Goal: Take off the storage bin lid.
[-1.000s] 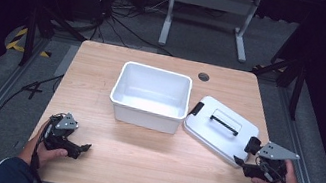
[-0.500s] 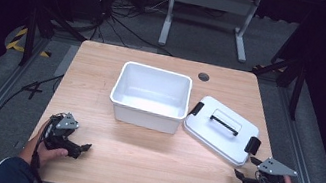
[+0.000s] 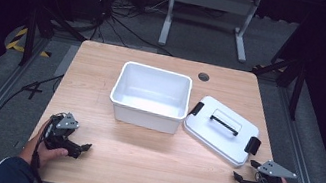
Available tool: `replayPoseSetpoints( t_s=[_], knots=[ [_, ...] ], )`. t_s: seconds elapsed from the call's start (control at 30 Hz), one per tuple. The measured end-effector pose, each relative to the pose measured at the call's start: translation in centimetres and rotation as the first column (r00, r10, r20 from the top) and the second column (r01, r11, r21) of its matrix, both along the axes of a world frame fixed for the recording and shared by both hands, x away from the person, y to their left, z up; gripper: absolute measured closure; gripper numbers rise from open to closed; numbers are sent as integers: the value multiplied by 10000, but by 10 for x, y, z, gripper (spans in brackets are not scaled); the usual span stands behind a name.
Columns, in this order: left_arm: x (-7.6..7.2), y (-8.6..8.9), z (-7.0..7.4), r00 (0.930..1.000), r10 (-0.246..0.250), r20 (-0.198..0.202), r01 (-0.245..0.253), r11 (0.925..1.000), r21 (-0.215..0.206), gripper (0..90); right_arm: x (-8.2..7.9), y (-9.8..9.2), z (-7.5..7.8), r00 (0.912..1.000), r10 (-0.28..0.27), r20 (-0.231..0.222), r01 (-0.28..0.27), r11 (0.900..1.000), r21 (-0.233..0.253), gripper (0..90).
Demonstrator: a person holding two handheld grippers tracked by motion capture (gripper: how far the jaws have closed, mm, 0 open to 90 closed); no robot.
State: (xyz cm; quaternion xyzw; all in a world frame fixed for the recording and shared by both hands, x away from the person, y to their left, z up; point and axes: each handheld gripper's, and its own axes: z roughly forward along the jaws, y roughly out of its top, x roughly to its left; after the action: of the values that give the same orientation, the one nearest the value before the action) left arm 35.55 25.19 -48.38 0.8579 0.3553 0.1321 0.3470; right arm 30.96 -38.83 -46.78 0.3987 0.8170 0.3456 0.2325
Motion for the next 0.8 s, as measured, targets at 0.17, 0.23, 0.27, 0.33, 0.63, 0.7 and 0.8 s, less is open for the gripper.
replayPoseSetpoints(
  t_s=[0.17, 0.23, 0.27, 0.33, 0.63, 0.7, 0.8],
  knots=[
    [0, 0, 0, 10000, 15, 37, -15, 10000, 19, 1, 4, -4, 0, 9983, -173, -548, 197, 9988, 443, 169],
    [0, 0, 0, 10000, 22, 35, -22, 10000, 18, 2, 4, -4, -1, 9981, -158, -588, 185, 9988, 449, 166],
    [0, 0, 0, 10000, 17, 34, -17, 10000, 20, 2, 5, -4, -1, 9981, -162, -593, 189, 9988, 456, 166],
    [0, 0, 0, 10000, 19, 31, -19, 10000, 32, 1, 5, -4, -1, 9980, -168, -602, 197, 9987, 464, 165],
    [-1, 0, 0, 10000, 75, -6, -75, 10000, -8, 2, 5, -4, -1, 9977, -266, -617, 293, 9987, 425, 148],
    [-2, 0, 0, 9999, 102, -73, -103, 9999, -71, 2, 5, -3, -1, 9976, -286, -631, 314, 9985, 439, 146],
    [-2, 0, 0, 9999, 104, -90, -105, 9999, -75, 2, 6, -3, -1, 9975, -303, -642, 333, 9984, 454, 144]
  ],
)
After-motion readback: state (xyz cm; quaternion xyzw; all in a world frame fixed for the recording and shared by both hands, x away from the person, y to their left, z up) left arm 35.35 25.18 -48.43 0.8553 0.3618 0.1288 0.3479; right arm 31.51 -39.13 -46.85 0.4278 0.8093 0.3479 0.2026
